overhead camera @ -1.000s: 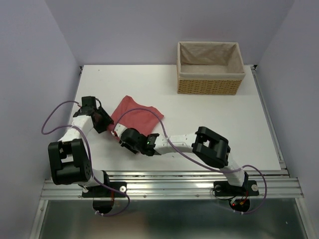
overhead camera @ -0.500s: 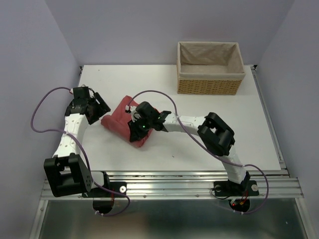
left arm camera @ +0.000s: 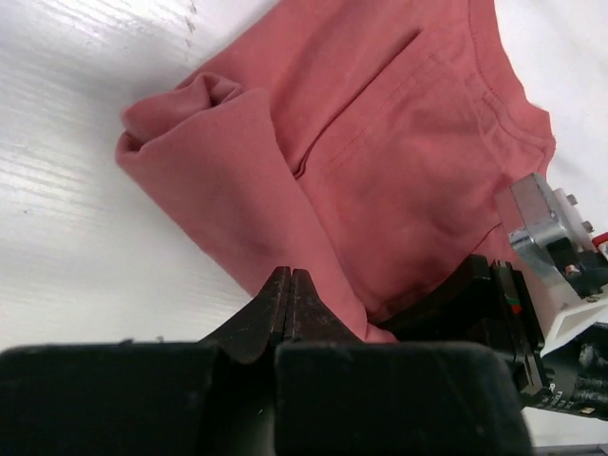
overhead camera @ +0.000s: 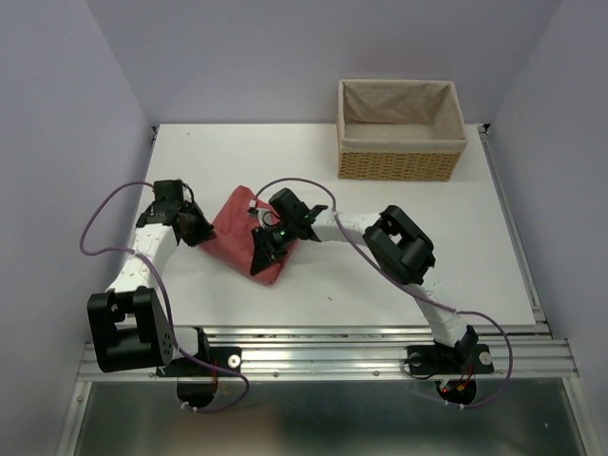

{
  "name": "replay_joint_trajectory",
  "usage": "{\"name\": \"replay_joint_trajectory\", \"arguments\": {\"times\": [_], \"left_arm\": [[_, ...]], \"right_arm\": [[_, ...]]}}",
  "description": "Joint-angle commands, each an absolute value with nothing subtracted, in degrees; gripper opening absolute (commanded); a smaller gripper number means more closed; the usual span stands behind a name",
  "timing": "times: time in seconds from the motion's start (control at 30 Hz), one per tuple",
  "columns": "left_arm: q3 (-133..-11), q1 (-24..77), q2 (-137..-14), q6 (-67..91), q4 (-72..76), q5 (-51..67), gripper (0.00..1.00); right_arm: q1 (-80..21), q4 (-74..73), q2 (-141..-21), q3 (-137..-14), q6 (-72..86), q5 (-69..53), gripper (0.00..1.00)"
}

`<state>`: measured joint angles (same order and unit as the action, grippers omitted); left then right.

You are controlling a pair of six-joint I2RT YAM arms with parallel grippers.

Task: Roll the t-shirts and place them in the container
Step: Roll the T-shirt to the center of the board.

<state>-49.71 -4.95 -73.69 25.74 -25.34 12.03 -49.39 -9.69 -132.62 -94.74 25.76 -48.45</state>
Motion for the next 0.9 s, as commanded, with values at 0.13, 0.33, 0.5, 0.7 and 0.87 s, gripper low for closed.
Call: {"name": "replay_joint_trajectory", "arguments": {"times": [0.13, 0.33, 0.5, 0.7, 0.87], "left_arm": [[-49.13, -4.48, -78.57, 26.89, -18.29, 13.71, 0.0], [-48.78, -3.69, -84.19, 28.3, -14.86, 13.8, 0.0], [-49.13, -3.34, -87.97, 28.39, -15.12, 11.52, 0.0], [-50.18, -2.9, -90.7, 29.0, -14.41, 11.78, 0.0], [-50.19, -2.37, -91.06, 29.0, -14.5, 11.08, 0.0]], "right_arm": [[-48.26, -6.77, -133.59, -95.19, 30.14, -54.93, 0.01], [-47.72, -6.5, -133.33, -94.31, 30.85, -52.83, 0.01], [-47.2, -7.03, -129.74, -91.59, 30.76, -45.02, 0.39], [-47.2, -6.85, -121.92, -84.38, 30.5, -35.87, 0.74], [-47.72, -9.58, -113.74, -79.11, 29.18, -27.35, 0.86]]}}
